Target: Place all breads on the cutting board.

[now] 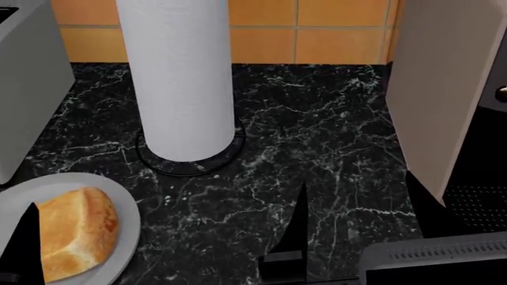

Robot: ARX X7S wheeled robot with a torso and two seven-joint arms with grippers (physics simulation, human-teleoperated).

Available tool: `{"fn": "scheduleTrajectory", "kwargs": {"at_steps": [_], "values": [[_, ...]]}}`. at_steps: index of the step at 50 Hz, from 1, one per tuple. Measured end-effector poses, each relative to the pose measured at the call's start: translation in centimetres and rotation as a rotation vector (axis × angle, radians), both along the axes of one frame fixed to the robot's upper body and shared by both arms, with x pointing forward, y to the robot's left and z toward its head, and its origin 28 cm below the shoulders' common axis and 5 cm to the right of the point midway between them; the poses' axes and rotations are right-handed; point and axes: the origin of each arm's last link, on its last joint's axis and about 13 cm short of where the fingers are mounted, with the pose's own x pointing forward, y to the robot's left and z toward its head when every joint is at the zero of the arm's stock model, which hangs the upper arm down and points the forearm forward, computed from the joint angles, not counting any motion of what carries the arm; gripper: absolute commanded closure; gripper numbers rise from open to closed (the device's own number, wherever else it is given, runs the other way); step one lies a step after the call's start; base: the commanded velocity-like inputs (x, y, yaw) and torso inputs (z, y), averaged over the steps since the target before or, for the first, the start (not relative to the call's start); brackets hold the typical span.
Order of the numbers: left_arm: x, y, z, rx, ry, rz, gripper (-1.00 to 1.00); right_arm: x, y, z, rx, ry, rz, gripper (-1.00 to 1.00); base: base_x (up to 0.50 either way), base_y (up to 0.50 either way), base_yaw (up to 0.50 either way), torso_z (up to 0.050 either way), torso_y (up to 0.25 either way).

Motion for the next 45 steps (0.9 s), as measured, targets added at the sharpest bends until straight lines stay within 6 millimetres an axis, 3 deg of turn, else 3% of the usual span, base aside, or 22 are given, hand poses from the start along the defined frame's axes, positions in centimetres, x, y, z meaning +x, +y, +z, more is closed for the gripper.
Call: {"fn": "scheduleTrajectory", "kwargs": {"at_steps": [32,45], "values": [[-0.17,-0.06,0.03,0.018,0.008,-0.003,-1.0,-0.16,0.04,-0.15,-0.003,0.005,-0.002,-1.0,0.13,0.0,0.0,0.0,0.0],[0.06,-0.81,0.18,0.115,0.066,-0.033,-1.0,0.08,0.12,-0.45,-0.001,0.028,0.005,-1.0,0.0,0.0,0.0,0.0,0.0]]}}
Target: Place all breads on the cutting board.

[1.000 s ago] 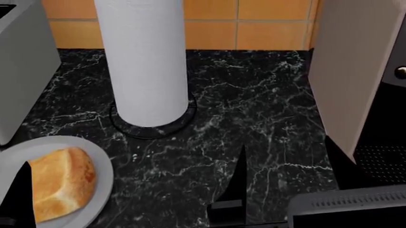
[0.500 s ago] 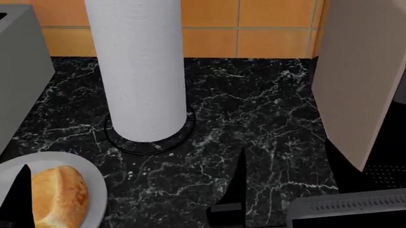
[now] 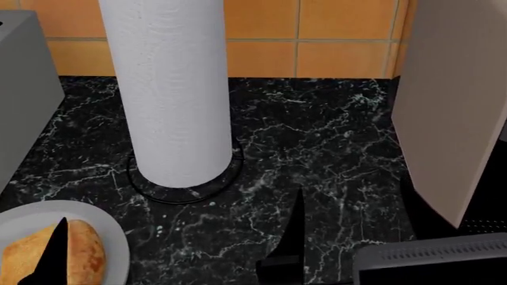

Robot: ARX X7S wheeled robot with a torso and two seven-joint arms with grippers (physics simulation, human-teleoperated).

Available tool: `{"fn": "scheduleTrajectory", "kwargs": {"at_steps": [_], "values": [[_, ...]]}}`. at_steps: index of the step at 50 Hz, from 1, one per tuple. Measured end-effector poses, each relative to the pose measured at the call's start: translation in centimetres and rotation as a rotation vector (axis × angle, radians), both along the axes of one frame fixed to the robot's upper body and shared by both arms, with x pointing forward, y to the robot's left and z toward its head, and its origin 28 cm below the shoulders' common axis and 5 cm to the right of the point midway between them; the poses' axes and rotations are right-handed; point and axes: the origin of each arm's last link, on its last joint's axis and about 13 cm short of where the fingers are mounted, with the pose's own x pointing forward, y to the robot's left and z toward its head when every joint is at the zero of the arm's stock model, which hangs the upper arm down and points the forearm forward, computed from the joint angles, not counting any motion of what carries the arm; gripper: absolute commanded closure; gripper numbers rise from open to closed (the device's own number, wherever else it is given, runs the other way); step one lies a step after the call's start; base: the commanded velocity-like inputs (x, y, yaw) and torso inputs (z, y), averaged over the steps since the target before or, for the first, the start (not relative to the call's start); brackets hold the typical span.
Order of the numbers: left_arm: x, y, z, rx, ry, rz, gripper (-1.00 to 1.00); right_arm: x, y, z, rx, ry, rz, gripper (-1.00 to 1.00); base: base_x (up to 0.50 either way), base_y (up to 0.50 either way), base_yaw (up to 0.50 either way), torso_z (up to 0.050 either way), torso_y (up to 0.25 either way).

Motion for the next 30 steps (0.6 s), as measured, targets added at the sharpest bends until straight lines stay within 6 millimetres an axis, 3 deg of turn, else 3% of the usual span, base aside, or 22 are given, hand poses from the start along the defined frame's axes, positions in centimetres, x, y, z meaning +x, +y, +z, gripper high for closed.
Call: {"fn": "scheduleTrajectory", "kwargs": {"at_steps": [19,30], "values": [[0.6,-2.2,-1.7,0.239,0.07,-0.093,-1.0,0.1,-0.1,-0.5,0.009,0.037,-0.018,-1.0,0.0,0.0,0.0,0.0,0.0],[3.1,-3.0,-2.7,0.401,0.119,-0.037,-1.0,0.1,-0.1,-0.8,0.014,0.047,-0.022,-1.0,0.0,0.0,0.0,0.0,0.0]]}}
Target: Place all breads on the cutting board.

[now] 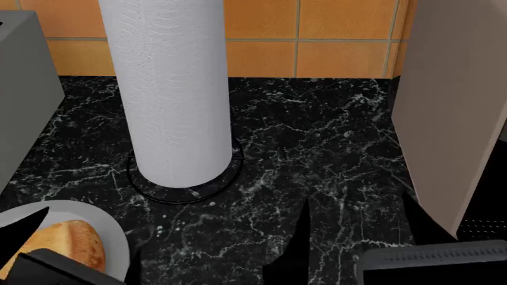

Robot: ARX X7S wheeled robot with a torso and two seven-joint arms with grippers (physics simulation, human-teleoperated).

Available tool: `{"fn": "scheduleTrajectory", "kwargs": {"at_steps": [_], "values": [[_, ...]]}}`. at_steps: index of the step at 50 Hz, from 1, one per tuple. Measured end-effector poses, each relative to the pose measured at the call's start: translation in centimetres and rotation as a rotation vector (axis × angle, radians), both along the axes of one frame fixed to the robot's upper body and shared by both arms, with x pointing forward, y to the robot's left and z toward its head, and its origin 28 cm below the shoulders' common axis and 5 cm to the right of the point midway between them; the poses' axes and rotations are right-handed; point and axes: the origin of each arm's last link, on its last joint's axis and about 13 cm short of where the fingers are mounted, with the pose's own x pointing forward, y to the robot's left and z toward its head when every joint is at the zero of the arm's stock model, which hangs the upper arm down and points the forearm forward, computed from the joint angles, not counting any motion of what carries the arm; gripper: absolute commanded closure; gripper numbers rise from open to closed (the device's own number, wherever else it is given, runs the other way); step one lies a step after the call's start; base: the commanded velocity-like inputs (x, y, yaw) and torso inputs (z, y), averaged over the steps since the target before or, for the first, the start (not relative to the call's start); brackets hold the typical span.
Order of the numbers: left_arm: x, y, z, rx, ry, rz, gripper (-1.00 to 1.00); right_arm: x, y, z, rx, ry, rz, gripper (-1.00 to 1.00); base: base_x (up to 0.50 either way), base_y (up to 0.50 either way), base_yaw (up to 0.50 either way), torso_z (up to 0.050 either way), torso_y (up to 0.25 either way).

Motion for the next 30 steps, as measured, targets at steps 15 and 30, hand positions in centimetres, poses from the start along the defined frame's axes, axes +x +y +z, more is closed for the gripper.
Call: {"fn": "scheduleTrajectory", "kwargs": {"at_steps": [15,30], "values": [[2.8,-0.4,-1.2,0.161,0.093,0.082,-1.0,-0.2,0.0,-0.4,0.011,0.015,-0.001,-1.0,0.0,0.0,0.0,0.0,0.0],[5.0,-0.4,-0.5,0.256,0.212,0.094,-1.0,-0.2,0.0,-0.4,0.014,0.023,-0.003,-1.0,0.0,0.0,0.0,0.0,0.0]]}}
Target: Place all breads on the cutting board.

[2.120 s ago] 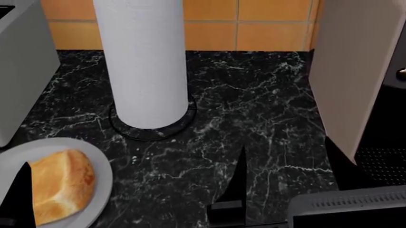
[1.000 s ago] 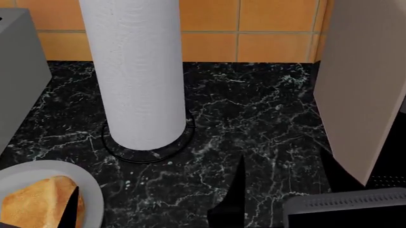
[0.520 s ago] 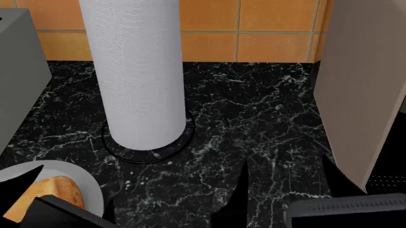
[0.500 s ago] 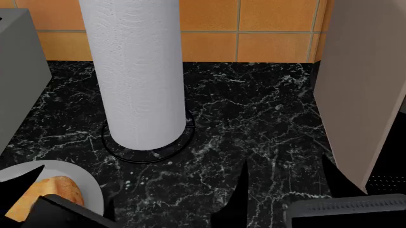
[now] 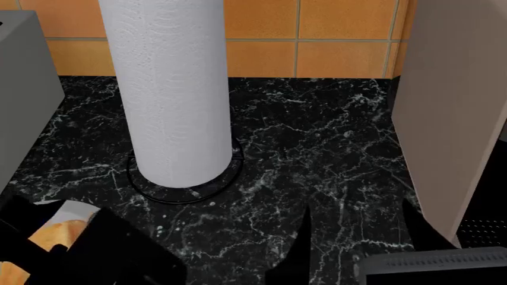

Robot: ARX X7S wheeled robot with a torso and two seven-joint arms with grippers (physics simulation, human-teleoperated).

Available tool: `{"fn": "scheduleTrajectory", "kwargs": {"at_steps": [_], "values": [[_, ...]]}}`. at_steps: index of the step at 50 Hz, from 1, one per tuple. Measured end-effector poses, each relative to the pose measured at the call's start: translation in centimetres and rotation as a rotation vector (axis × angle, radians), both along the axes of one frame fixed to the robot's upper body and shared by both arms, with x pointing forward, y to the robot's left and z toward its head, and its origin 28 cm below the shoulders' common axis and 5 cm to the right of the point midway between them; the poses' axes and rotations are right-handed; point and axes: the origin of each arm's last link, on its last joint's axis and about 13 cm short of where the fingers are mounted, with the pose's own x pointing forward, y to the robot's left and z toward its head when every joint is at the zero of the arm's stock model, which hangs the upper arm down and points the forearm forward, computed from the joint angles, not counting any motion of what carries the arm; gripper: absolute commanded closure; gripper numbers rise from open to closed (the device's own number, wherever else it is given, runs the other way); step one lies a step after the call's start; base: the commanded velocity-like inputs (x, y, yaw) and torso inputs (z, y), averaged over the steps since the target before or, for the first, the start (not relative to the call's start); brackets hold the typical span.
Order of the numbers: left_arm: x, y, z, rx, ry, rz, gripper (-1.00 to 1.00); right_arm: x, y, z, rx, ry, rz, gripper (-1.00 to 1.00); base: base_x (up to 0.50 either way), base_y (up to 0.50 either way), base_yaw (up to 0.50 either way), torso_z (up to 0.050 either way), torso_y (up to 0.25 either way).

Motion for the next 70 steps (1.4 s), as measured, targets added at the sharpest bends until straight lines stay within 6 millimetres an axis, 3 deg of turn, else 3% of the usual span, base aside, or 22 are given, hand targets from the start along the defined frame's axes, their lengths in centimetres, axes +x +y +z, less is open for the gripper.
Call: {"fn": "scheduleTrajectory", "kwargs": {"at_steps": [14,27,66,67,70], "values": [[2.0,0.5,1.0,0.006,0.101,0.016,-1.0,0.0,-0.1,-0.1,0.006,0.006,0.003,-1.0,0.0,0.0,0.0,0.0,0.0],[2.6,1.1,1.7,-0.005,0.198,0.039,-1.0,-0.1,-0.1,-0.1,0.01,0.013,-0.003,-1.0,0.0,0.0,0.0,0.0,0.0],[3.7,1.5,0.7,-0.003,0.286,0.05,-1.0,-0.4,-0.1,-0.2,0.012,0.026,-0.007,-1.0,0.0,0.0,0.0,0.0,0.0],[3.7,1.5,0.7,-0.003,0.285,0.05,1.0,-0.4,-0.1,-0.2,0.012,0.026,-0.007,-1.0,0.01,0.0,0.0,0.0,0.0],[3.9,1.5,0.8,0.005,0.265,0.052,1.0,-0.4,-0.1,-0.2,0.012,0.027,-0.008,-1.0,0.0,0.0,0.0,0.0,0.0]]}}
